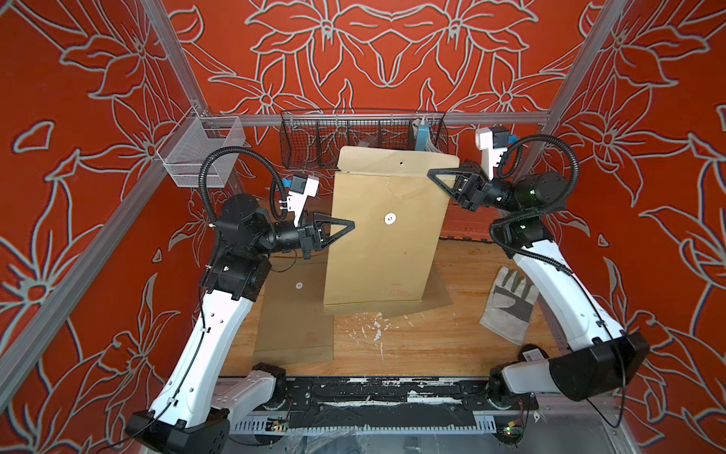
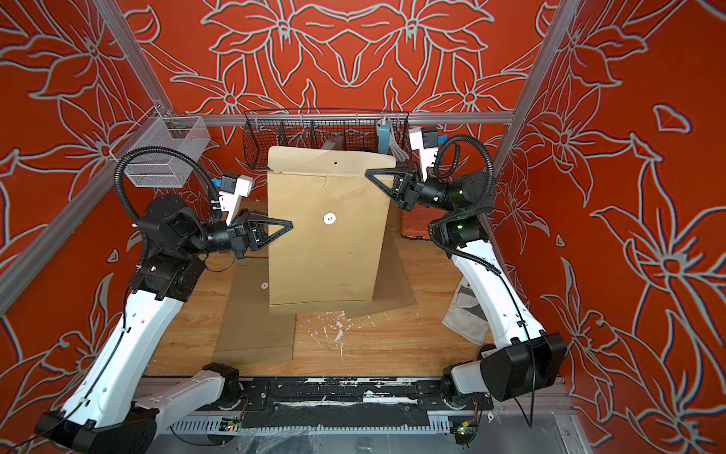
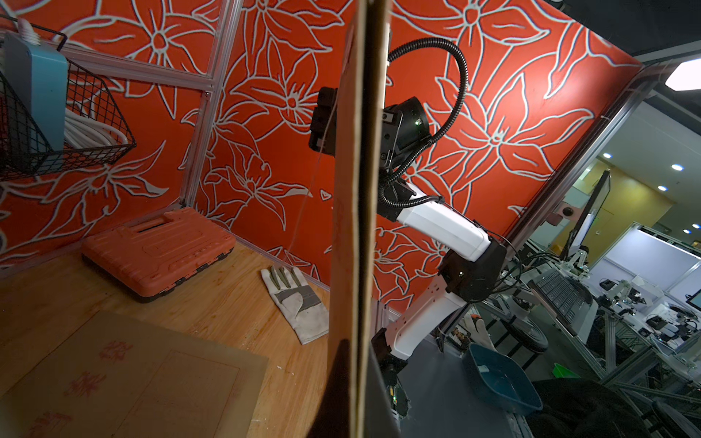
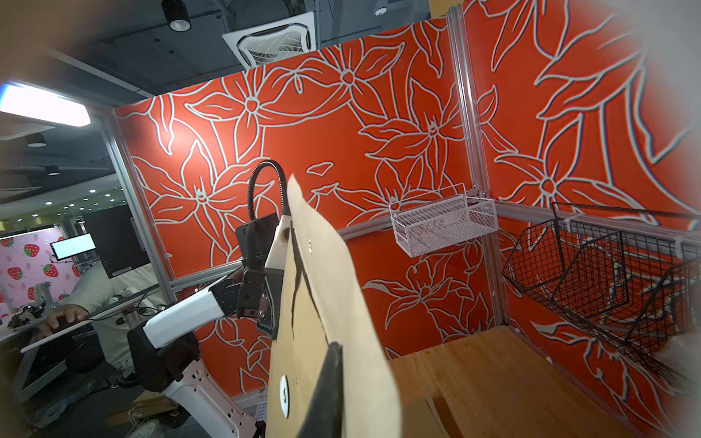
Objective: Open the file bag
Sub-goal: Place the file bag at the file bag.
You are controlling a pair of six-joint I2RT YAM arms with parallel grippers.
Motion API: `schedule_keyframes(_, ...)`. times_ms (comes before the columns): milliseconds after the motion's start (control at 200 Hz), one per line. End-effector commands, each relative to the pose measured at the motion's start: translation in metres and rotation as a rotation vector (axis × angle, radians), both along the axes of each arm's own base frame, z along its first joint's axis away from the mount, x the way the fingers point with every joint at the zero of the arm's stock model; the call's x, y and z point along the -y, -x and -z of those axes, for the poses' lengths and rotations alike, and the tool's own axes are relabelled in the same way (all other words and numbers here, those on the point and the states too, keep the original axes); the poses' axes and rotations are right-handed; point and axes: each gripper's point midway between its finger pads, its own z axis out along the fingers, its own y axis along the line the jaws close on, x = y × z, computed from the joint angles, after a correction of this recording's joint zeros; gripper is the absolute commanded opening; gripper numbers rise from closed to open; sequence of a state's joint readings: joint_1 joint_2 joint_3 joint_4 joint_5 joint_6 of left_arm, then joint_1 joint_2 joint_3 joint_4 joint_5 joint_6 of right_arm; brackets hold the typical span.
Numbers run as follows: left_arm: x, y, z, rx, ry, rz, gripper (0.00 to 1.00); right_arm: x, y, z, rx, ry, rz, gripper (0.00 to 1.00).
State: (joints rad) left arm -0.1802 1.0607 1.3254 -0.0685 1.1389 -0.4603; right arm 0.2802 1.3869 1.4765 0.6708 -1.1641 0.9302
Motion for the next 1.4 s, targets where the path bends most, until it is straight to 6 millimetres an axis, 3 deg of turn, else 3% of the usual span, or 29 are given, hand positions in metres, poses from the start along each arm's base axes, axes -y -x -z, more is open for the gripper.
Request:
schedule_keyframes(0, -0.003, 0.005, -0.005, 0.053, -0.001, -0.015, 0.00, 0.000, 0.011, -0.004, 0.039, 0.007, -0.013, 0.02)
schedule_keyframes(120, -0.004, 0.000, -0.003, 0.045, -0.007, -0.051, 0.00, 0.000, 0.010, -0.001, 0.033, 0.016, -0.001, 0.00)
schedule_keyframes(160, -0.007, -0.005, -0.001, 0.035, -0.014, -0.088, 0.10, 0.000, 0.008, 0.001, 0.028, 0.023, 0.015, 0.00)
schedule_keyframes(255, -0.015, -0.019, 0.012, -0.014, -0.045, -0.205, 0.48, 0.003, 0.000, 0.015, -0.006, 0.062, 0.104, 0.00)
schedule_keyframes(310, -0.024, -0.030, 0.026, -0.060, -0.074, -0.297, 0.63, 0.007, -0.005, 0.025, -0.030, 0.087, 0.170, 0.00)
schedule_keyframes(390, -0.038, -0.048, 0.056, -0.150, -0.126, -0.432, 0.72, 0.015, -0.012, 0.041, -0.085, 0.123, 0.271, 0.00)
schedule_keyframes(415, -0.044, -0.042, 0.058, -0.149, -0.130, -0.472, 0.73, 0.017, -0.013, 0.046, -0.102, 0.131, 0.299, 0.00)
schedule_keyframes(485, -0.061, -0.053, 0.091, -0.242, -0.181, -0.598, 0.77, 0.024, -0.016, 0.059, -0.147, 0.147, 0.356, 0.00)
schedule_keyframes(701, -0.105, -0.057, 0.200, -0.543, -0.328, -0.871, 0.77, 0.031, -0.017, 0.087, -0.229, 0.171, 0.415, 0.00)
schedule_keyframes(856, -0.127, -0.051, 0.262, -0.720, -0.382, -1.003, 0.73, 0.030, -0.022, 0.099, -0.278, 0.169, 0.413, 0.00)
schedule_keyframes(1006, -0.154, -0.045, 0.319, -0.926, -0.379, -1.107, 0.49, 0.018, -0.022, 0.106, -0.308, 0.174, 0.383, 0.00)
schedule_keyframes(1156, -0.183, -0.040, 0.358, -1.115, -0.244, -1.171, 0.26, -0.005, -0.017, 0.108, -0.312, 0.188, 0.344, 0.00)
schedule_keyframes(1276, -0.202, -0.033, 0.384, -1.221, -0.219, -1.233, 0.07, -0.037, -0.006, 0.105, -0.304, 0.205, 0.276, 0.00)
schedule_keyframes(1396, -0.215, -0.027, 0.406, -1.314, -0.232, -1.284, 0.01, -0.078, 0.018, 0.099, -0.281, 0.221, 0.178, 0.00)
